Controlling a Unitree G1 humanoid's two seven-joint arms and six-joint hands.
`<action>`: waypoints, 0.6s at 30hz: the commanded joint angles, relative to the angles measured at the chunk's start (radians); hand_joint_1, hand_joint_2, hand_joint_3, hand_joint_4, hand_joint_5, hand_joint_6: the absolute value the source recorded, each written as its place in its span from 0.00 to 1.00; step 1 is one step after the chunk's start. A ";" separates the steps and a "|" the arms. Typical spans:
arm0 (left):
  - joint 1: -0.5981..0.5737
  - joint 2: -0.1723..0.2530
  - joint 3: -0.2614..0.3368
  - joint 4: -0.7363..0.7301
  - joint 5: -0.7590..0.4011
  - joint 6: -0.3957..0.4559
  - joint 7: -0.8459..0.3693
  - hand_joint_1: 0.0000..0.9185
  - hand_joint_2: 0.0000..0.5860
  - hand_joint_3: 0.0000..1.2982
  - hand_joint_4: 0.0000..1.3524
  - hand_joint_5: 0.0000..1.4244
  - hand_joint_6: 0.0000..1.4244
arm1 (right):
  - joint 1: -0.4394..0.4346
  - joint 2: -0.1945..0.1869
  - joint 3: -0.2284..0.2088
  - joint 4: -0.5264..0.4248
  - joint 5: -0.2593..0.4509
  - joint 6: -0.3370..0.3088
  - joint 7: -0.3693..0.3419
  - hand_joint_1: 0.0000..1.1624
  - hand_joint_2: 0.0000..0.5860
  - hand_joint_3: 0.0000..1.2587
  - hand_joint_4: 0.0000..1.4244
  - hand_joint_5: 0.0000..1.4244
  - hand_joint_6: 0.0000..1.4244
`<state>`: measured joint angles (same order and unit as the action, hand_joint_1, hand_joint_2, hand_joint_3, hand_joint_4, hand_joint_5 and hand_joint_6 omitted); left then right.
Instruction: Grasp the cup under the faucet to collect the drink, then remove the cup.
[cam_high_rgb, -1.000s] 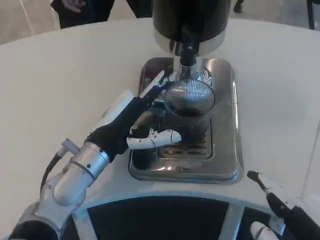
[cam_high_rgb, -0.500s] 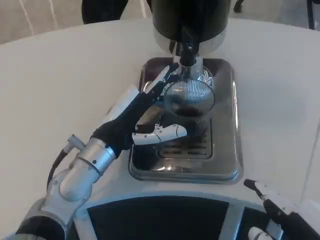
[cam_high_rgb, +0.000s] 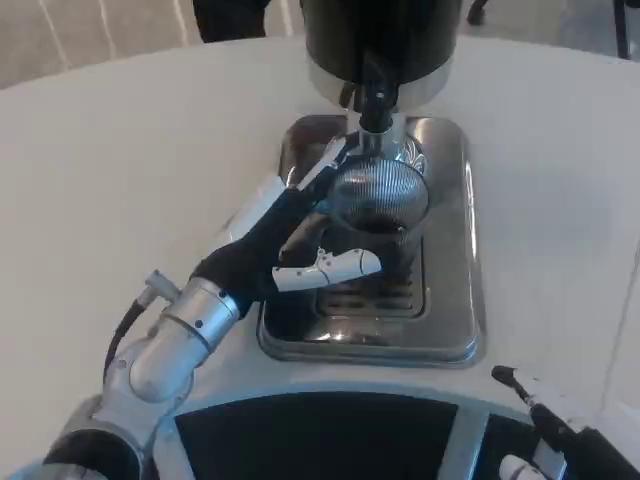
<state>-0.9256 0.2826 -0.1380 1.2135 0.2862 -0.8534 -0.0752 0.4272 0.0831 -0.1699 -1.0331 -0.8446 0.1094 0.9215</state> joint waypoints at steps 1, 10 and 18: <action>-0.025 -0.010 -0.012 0.017 0.015 0.015 -0.003 0.47 0.15 0.02 0.05 0.12 0.16 | -0.001 0.019 0.024 -0.014 -0.022 0.029 0.014 0.00 0.95 0.03 0.00 0.00 0.00; -0.042 -0.018 -0.038 0.028 0.051 0.026 0.030 0.45 0.15 0.02 0.09 0.16 0.17 | -0.020 0.005 0.062 -0.014 -0.056 0.097 0.016 0.00 0.95 0.03 0.00 0.00 0.00; -0.039 -0.016 -0.051 0.027 0.063 0.015 0.058 0.45 0.15 0.06 0.13 0.21 0.18 | -0.021 -0.013 0.075 -0.014 -0.065 0.134 0.011 0.00 0.95 0.03 0.00 0.00 0.00</action>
<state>-0.9597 0.2686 -0.1790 1.2302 0.3322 -0.8385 -0.0289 0.4011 0.0709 -0.0989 -1.0331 -0.9061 0.2302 0.9327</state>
